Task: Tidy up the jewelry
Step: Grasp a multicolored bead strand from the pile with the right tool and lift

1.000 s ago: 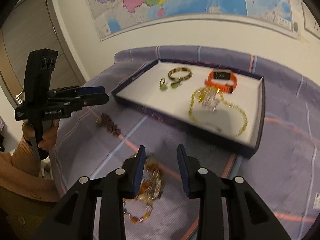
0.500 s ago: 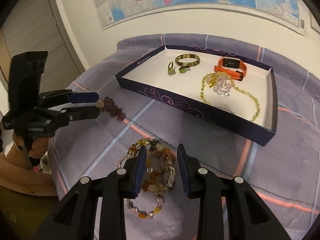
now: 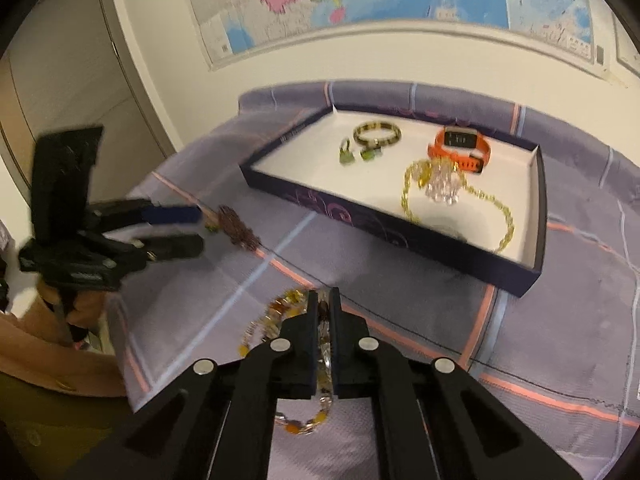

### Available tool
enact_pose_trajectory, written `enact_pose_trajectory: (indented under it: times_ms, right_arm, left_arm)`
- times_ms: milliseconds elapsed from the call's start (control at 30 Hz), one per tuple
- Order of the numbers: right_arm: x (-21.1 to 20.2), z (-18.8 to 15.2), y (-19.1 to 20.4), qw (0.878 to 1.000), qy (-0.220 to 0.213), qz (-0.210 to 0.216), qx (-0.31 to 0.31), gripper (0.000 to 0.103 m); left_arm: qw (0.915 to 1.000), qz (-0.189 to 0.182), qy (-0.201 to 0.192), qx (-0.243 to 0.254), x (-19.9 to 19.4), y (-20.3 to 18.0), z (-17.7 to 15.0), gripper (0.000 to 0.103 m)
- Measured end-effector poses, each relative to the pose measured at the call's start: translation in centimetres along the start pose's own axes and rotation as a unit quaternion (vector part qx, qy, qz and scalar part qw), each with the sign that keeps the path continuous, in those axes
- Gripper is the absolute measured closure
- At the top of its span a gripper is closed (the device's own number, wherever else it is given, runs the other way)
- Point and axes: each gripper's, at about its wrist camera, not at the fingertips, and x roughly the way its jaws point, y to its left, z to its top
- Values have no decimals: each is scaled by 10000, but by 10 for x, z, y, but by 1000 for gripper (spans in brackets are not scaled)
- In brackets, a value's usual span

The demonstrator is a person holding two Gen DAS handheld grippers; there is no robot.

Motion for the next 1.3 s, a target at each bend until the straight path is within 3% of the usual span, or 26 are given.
enact_pose_trajectory:
  times_ms: [500, 700, 1067, 1300]
  right_arm:
    - [-58, 27, 6, 9955, -911, 231, 131, 100]
    - [-60, 29, -6, 9949, -936, 179, 344, 100]
    - [-115, 51, -2, 9807, -1860, 389, 451, 100]
    - [-138, 67, 5, 9739, -2215, 393, 299, 100]
  left_arm:
    - [9999, -101, 16, 5, 0, -1, -3, 42]
    - [9998, -148, 71, 70, 5, -6, -5, 42]
    - [9999, -131, 80, 20, 7, -4, -5, 42]
    - [10000, -21, 48, -44, 3, 4, -8, 42]
